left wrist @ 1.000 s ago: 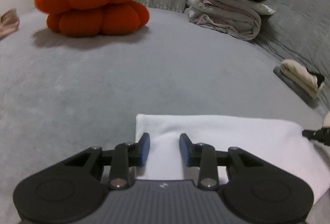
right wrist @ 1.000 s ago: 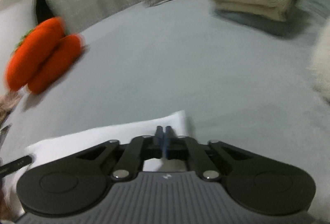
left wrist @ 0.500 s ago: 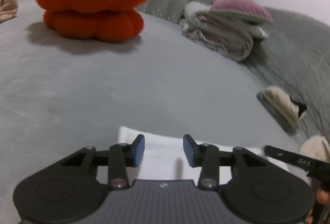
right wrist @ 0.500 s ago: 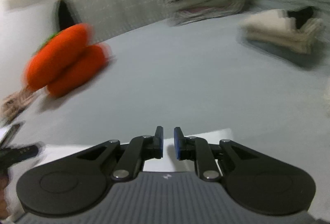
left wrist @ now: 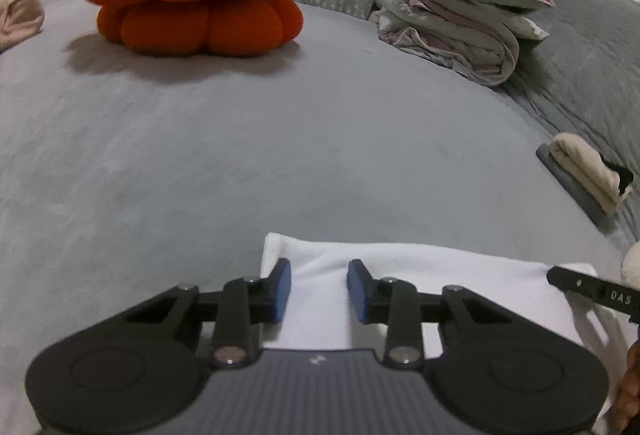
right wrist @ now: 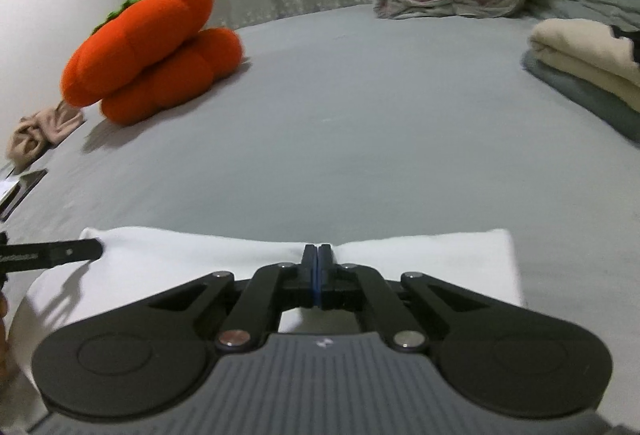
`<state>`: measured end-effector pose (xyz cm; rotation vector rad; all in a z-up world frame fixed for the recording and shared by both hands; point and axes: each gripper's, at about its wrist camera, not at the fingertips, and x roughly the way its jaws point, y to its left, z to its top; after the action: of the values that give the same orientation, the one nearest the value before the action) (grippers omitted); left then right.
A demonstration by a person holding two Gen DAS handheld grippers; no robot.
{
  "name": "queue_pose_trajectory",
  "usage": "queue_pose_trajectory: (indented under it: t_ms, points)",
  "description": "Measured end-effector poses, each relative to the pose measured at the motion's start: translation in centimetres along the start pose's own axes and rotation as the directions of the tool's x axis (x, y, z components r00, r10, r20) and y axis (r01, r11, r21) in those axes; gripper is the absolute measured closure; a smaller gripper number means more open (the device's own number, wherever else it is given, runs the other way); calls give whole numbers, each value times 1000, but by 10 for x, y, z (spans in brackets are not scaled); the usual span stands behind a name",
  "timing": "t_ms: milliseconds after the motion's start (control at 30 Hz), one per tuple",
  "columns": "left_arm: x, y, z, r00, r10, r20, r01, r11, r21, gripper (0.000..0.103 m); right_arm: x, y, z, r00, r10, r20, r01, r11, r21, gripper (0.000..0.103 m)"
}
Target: Fold clothes
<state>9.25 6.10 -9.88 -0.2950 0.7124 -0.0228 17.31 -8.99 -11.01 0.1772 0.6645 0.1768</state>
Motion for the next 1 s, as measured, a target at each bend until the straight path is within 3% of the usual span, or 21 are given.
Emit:
queue_pose_trajectory:
  t_ms: [200,233,300,400,500,700,833,933,1000]
  points:
    - [-6,-3,1,1000,7,2,-7,1000,-19,72,-6,0,-1,1000,7,15,-7,1000,23,103]
    - [-7,-6,2,1000,11,5,-11,1000,-17,73,-7,3,-1,1000,7,19,-8,1000,20,94]
    - [-12,-21,4,1000,8,24,-9,1000,24,72,-11,13,0,999,32,36,-32,999,6,86]
    - [-14,-52,1,998,-56,43,50,991,121,68,-9,31,1,995,96,41,-96,995,-13,86]
    - [-1,-72,-6,997,-67,24,62,985,159,66,3,50,-2,990,138,3,-138,989,-47,85]
    - [15,-82,-14,1000,-12,-1,12,983,183,68,11,65,-11,995,96,-32,-99,984,-148,83]
    - [17,-84,-16,1000,1,7,-2,982,187,68,-4,72,-13,993,122,3,-120,983,-135,77]
    - [16,-88,-17,1000,10,15,-13,980,200,68,-1,93,-29,998,55,-5,-55,967,-251,77]
    - [13,-85,-17,1000,-1,16,-2,982,191,68,-6,93,-29,999,53,4,-50,970,-238,77]
